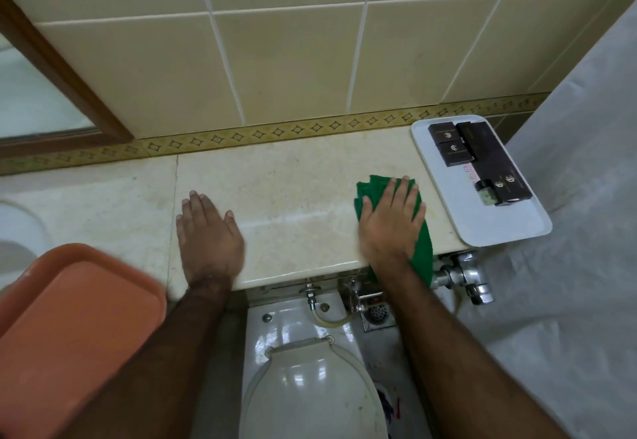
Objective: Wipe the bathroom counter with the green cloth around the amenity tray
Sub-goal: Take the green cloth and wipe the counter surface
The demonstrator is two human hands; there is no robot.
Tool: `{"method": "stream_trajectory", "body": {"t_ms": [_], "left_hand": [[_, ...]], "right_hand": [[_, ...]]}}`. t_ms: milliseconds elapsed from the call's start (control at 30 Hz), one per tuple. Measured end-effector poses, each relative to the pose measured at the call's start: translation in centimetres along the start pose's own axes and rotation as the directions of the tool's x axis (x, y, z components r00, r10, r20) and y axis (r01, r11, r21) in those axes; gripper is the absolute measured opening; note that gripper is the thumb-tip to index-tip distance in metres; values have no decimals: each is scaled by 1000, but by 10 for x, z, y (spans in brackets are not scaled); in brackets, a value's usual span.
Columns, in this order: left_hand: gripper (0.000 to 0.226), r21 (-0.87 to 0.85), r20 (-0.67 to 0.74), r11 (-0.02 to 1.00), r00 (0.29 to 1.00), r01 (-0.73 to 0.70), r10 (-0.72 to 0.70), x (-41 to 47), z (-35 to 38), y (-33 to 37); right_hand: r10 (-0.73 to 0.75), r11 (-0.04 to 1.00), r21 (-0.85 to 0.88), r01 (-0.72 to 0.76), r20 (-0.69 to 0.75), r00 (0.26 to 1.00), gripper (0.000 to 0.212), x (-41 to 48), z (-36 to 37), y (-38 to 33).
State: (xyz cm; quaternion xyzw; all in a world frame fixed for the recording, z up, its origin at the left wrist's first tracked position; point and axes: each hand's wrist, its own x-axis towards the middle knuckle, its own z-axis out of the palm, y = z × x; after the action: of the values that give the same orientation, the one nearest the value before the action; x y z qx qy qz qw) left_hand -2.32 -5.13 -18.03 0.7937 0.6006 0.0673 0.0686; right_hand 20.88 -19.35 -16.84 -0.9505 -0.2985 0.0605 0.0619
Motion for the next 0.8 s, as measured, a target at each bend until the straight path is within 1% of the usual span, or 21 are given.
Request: {"method": "stream_trajectory", "body": {"t_ms": [33, 100, 167, 200, 267, 300, 333, 367, 400, 500, 567, 633, 667, 733, 767, 800], "left_hand": [[66, 7, -3, 1000, 1000, 1, -1, 0, 1, 0], [67, 13, -5, 1000, 1000, -2, 2, 1, 2, 0], [67, 18, -10, 1000, 1000, -2, 2, 2, 4, -1], [66, 17, -15, 1000, 1000, -2, 2, 2, 5, -1], [65, -1, -16, 1000, 1000, -4, 4, 3, 5, -2], [64, -15, -14, 1000, 1000, -6, 6, 3, 5, -2], [64, -31, -13, 999, 1000, -9, 8, 3, 4, -3], [63, -50, -16, 999, 1000, -9, 8, 3, 4, -4], [63, -73, -18, 997, 1000, -8, 6, 3, 3, -5], [62, -137, -19, 991, 1000, -5, 2, 3, 2, -5], [63, -174, -29, 985, 1000, -7, 2, 3, 2, -6], [62, -231, -36, 973, 999, -14, 6, 4, 3, -7], [61, -274, -44, 962, 999, -20, 8, 3, 3, -8], [56, -372, -75, 928, 997, -36, 8, -1, 2, -10], [54, -412, -94, 910, 996, -46, 7, -1, 1, -11], [51, -435, -107, 899, 994, -55, 9, -2, -1, -12]], "right_hand": [[-48, 999, -3, 49, 9, 999, 74, 5, 1, -9], [-191, 982, -11, 191, 34, 981, 73, 17, 5, -33], [-357, 933, -19, 359, 69, 931, 73, 24, 10, -65], [-453, 889, -25, 457, 88, 887, 73, 23, 13, -79], [-646, 757, -5, 653, 137, 751, 73, 8, 17, -93], [-720, 686, 10, 728, 158, 676, 73, -3, 18, -90], [-768, 630, 19, 776, 165, 619, 73, -12, 18, -81], [-794, 596, 19, 803, 163, 585, 73, -21, 17, -69], [-806, 580, 16, 815, 156, 571, 72, -26, 16, -55], [-804, 583, 23, 812, 155, 574, 72, -28, 11, -24], [-807, 579, 29, 815, 161, 568, 71, -18, 8, -29], [-821, 557, 36, 830, 175, 544, 71, -5, 7, -50], [-834, 536, 45, 843, 188, 519, 71, -1, 7, -61], [-879, 452, 80, 889, 209, 428, 72, 0, 9, -79], [-902, 409, 127, 904, 209, 379, 72, -1, 8, -83], [-915, 389, 204, 898, 194, 353, 71, -3, 5, -81]]}}
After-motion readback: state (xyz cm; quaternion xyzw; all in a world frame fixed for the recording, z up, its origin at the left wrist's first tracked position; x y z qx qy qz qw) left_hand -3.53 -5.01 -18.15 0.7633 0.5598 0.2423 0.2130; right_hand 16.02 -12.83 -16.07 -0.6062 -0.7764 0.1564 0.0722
